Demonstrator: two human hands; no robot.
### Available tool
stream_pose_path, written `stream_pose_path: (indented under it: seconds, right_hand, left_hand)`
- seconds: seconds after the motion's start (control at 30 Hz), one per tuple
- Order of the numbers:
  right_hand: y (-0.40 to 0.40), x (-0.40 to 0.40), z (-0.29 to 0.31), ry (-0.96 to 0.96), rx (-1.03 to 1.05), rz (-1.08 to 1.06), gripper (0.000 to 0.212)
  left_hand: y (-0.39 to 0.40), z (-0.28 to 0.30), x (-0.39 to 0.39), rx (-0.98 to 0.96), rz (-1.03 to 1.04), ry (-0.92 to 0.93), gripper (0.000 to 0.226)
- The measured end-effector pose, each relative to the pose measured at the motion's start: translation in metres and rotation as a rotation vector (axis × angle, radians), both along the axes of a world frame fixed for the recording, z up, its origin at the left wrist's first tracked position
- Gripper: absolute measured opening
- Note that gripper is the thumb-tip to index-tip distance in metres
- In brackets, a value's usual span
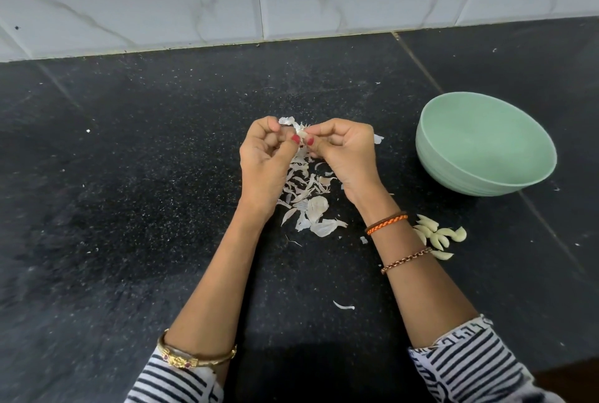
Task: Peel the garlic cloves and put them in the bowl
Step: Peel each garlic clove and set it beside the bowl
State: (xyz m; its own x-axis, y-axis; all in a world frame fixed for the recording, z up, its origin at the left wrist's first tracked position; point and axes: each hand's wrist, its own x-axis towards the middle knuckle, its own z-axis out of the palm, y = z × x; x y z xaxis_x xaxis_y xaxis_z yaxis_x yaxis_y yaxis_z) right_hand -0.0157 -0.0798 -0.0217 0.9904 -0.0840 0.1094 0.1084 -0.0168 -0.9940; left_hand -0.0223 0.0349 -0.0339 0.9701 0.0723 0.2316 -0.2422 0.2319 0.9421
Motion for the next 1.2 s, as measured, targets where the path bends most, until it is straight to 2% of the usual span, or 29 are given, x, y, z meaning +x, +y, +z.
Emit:
stream_pose_path:
  seconds: [0.1, 0.2, 0.33, 0.53, 0.83, 1.2]
  right_hand:
    - [-0.005, 0.002, -0.001, 0.017, 0.016, -0.038, 0.007]
    - [-0.006, 0.001, 0.001, 0.037, 0.016, 0.012, 0.007]
    - [-0.005, 0.000, 0.003, 0.034, 0.015, 0.059, 0.010]
    - [-0.003, -0.002, 0.003, 0.022, 0.016, 0.108, 0.013]
    - [-0.002, 0.000, -0.001, -0.038, -0.070, 0.104, 0.015]
    - [0.001, 0.003, -0.005, -0.108, -0.239, -0.031, 0.009]
  left_hand:
    - [-0.005, 0.001, -0.003, 0.026, 0.013, -0.008, 0.025]
    - [-0.003, -0.002, -0.003, 0.088, 0.073, 0.002, 0.011]
    - [0.002, -0.006, 0.000, 0.181, 0.124, -0.030, 0.006]
    - [0.001, -0.009, 0.003, 0.079, 0.091, 0.011, 0.016]
    - [0.000, -0.007, 0.002, 0.056, 0.155, -0.007, 0.024]
    - [0.001, -0.009, 0.004, 0.038, 0.118, -0.017, 0.029]
